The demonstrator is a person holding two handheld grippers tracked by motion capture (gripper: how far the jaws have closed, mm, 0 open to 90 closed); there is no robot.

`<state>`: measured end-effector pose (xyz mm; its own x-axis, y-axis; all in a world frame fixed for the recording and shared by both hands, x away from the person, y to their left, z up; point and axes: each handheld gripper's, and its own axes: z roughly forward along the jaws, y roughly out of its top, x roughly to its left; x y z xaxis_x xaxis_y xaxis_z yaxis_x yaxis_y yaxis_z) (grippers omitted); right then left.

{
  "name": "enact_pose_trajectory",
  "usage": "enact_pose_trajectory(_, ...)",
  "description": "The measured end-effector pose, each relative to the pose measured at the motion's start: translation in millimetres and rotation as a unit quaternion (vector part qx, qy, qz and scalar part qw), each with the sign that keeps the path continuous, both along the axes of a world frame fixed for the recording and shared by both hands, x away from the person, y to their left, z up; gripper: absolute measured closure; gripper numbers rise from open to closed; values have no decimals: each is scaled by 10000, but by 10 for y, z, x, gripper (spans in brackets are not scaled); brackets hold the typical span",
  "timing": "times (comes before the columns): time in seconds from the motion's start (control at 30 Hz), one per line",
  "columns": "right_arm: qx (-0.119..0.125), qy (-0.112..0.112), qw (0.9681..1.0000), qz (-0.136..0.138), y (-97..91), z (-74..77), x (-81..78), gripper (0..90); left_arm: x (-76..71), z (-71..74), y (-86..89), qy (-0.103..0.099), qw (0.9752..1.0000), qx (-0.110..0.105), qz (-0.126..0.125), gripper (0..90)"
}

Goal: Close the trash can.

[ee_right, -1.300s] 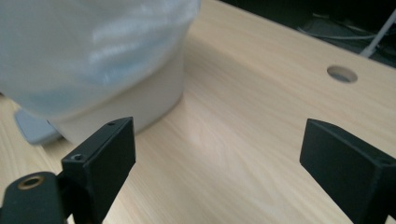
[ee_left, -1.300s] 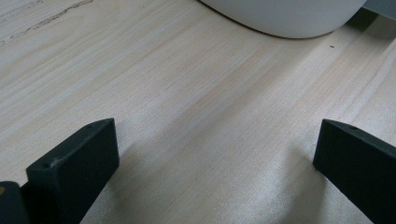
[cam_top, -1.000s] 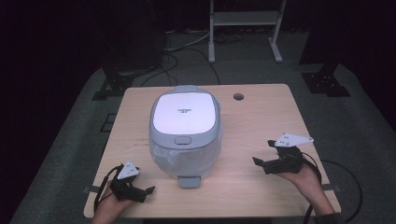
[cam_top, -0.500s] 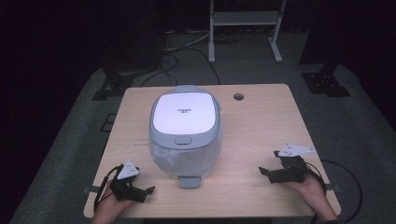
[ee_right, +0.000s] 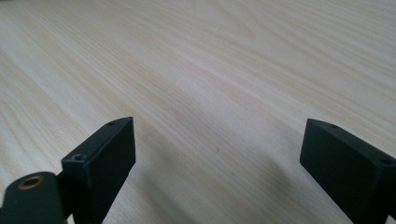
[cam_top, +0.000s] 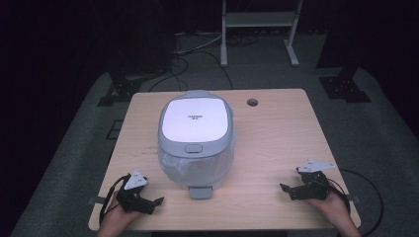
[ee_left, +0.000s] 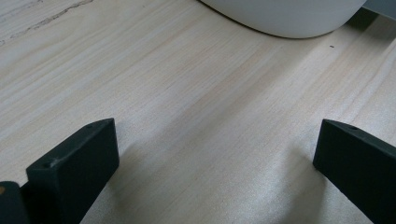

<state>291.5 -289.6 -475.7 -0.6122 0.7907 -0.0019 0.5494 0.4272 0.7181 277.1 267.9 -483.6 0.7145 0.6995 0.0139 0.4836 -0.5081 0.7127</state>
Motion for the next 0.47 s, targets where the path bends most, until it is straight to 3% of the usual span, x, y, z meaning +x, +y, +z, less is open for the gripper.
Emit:
enact_pose_trajectory(0.17,-151,56,9999,-57,-14,-62,-6,93,0,0,0,-2,10000,2,-3,0)
enact_pose_trajectory(0.47,90,-25,9999,-55,-47,-120,-14,93,0,0,0,-2,10000,2,-1,0)
